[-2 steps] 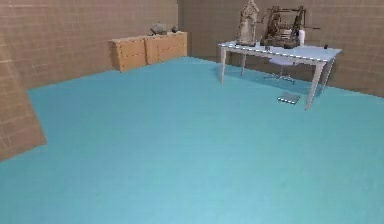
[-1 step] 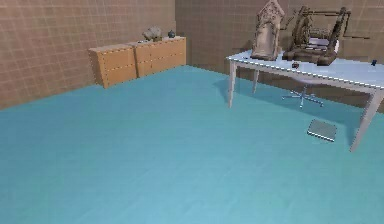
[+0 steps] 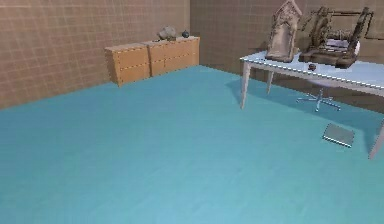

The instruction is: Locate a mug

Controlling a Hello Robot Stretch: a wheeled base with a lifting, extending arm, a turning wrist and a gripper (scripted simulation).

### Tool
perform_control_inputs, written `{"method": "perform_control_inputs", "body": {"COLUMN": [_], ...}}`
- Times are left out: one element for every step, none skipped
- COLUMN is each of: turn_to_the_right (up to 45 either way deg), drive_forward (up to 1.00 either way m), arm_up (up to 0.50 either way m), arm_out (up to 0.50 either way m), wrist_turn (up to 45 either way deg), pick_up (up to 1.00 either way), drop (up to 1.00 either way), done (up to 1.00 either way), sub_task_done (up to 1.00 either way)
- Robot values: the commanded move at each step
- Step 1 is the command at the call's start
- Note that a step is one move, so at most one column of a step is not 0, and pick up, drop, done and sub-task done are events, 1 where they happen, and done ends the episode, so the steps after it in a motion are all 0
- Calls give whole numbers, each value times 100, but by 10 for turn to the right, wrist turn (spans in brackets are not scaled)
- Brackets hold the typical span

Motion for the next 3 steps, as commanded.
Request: {"method": "perform_control_inputs", "body": {"turn_to_the_right": [0, 0, 0], "drive_forward": [100, 100, 100], "arm_up": [0, 0, 0], "arm_out": [0, 0, 0], "wrist_turn": [0, 0, 0], "pick_up": [0, 0, 0], "drop": [0, 0, 0], "done": [0, 0, 0], "sub_task_done": [0, 0, 0]}}
